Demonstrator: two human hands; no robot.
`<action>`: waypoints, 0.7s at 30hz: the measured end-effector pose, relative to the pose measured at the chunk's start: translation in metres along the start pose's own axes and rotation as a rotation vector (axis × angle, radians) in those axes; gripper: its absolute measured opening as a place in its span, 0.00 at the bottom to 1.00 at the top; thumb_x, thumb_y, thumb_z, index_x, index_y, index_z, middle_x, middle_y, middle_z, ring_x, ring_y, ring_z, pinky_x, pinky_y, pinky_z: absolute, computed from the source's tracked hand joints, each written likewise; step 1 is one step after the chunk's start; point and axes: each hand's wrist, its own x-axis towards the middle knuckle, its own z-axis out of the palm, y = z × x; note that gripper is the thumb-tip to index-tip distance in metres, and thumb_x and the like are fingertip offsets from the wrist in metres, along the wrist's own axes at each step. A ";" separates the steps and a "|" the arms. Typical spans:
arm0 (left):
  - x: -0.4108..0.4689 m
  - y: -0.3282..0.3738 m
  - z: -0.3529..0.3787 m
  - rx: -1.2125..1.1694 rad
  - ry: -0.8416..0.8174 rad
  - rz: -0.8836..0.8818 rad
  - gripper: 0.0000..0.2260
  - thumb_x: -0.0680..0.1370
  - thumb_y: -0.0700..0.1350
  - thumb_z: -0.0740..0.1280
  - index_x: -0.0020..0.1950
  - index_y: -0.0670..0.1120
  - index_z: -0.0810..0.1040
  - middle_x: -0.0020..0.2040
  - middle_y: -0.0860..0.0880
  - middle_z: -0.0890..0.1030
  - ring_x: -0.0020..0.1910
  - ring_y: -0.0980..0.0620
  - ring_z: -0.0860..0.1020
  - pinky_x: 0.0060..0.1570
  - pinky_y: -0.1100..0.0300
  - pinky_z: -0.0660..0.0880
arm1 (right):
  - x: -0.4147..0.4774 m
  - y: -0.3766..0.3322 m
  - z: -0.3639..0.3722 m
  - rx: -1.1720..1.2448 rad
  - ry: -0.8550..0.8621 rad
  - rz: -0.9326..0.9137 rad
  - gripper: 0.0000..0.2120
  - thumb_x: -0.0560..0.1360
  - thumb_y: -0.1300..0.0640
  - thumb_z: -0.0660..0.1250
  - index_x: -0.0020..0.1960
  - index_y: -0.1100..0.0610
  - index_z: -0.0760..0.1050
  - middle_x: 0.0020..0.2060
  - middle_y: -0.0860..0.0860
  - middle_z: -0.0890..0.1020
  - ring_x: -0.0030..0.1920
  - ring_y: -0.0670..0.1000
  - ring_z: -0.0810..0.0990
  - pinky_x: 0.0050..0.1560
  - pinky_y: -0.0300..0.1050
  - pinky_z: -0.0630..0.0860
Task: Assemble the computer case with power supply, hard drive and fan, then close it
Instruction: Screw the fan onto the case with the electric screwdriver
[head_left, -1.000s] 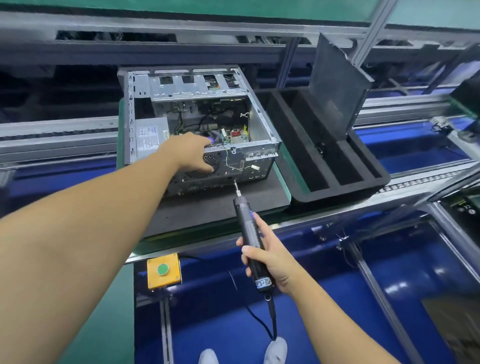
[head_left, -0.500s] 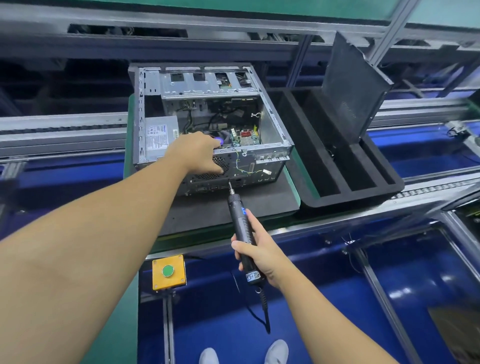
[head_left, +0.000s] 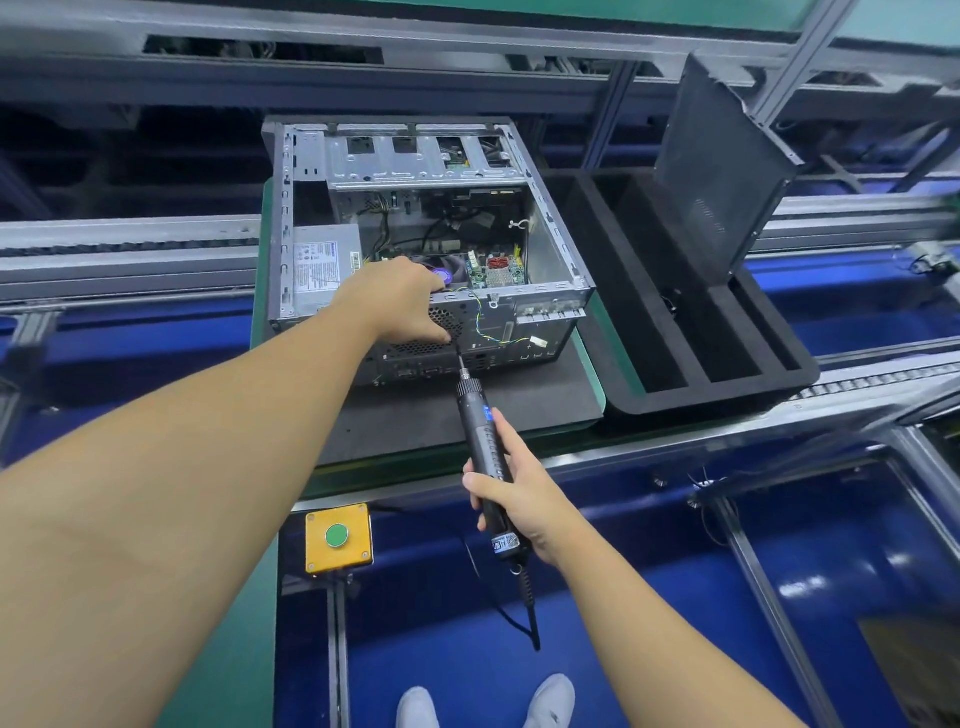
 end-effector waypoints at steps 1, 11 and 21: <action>0.000 0.000 0.000 0.003 0.000 -0.002 0.23 0.67 0.66 0.72 0.48 0.48 0.76 0.33 0.53 0.73 0.37 0.45 0.75 0.32 0.57 0.67 | 0.000 0.000 -0.001 -0.002 -0.001 0.002 0.47 0.68 0.55 0.75 0.78 0.31 0.56 0.47 0.50 0.82 0.40 0.51 0.79 0.38 0.48 0.79; -0.001 0.002 -0.003 -0.026 -0.020 -0.002 0.23 0.67 0.65 0.73 0.37 0.50 0.67 0.31 0.52 0.71 0.35 0.45 0.74 0.30 0.58 0.65 | 0.001 -0.003 -0.002 -0.023 0.014 -0.002 0.47 0.69 0.55 0.75 0.78 0.31 0.56 0.46 0.49 0.82 0.39 0.50 0.79 0.38 0.48 0.80; 0.002 0.003 -0.004 -0.032 -0.062 -0.044 0.29 0.67 0.66 0.73 0.58 0.47 0.79 0.35 0.54 0.71 0.45 0.42 0.78 0.39 0.55 0.73 | 0.001 -0.006 0.005 -0.002 0.031 0.011 0.45 0.72 0.57 0.74 0.80 0.33 0.55 0.45 0.48 0.83 0.39 0.50 0.79 0.37 0.48 0.80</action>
